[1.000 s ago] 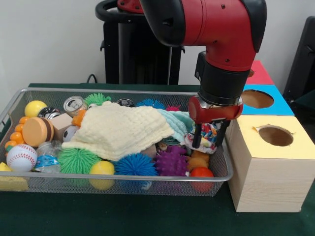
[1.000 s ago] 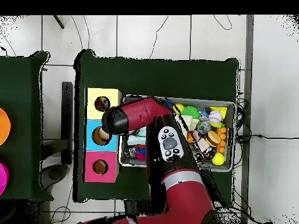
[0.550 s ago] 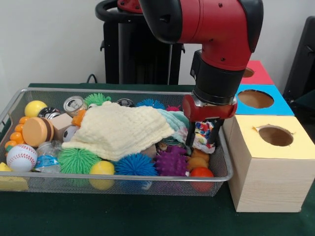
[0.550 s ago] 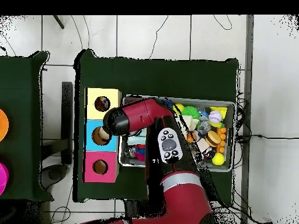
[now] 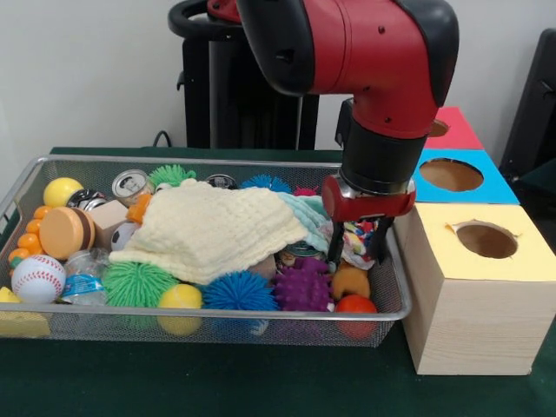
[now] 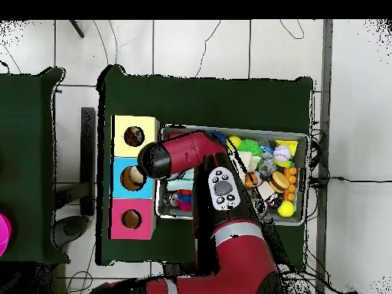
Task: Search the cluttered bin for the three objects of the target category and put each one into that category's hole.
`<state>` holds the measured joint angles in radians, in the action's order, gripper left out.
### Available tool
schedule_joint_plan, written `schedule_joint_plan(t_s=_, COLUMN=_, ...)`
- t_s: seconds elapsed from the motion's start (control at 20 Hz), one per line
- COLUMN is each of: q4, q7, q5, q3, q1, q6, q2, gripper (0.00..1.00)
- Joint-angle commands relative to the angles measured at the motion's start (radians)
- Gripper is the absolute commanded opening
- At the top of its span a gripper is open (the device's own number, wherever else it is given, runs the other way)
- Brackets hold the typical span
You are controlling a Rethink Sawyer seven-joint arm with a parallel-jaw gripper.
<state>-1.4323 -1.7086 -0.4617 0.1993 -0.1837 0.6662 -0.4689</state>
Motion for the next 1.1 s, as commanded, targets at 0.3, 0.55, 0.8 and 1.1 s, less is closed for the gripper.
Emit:
schedule_joint_plan(t_s=0.3, q4=0.017, q7=0.036, q5=0.043, q3=0.034, q1=-0.027, q6=0.182, q2=0.112, gripper=1.00)
schedule_joint_plan(t_s=0.55, q4=0.041, q7=0.043, q5=0.039, q3=0.026, q1=-0.021, q6=0.246, q2=0.119, gripper=1.00)
schedule_joint_plan(t_s=0.8, q4=0.040, q7=0.040, q5=0.030, q3=0.028, q1=-0.024, q6=0.258, q2=0.118, gripper=0.00)
schedule_joint_plan(t_s=1.1, q4=0.030, q7=0.035, q5=0.024, q3=0.025, q1=-0.025, q6=0.254, q2=0.112, gripper=0.00)
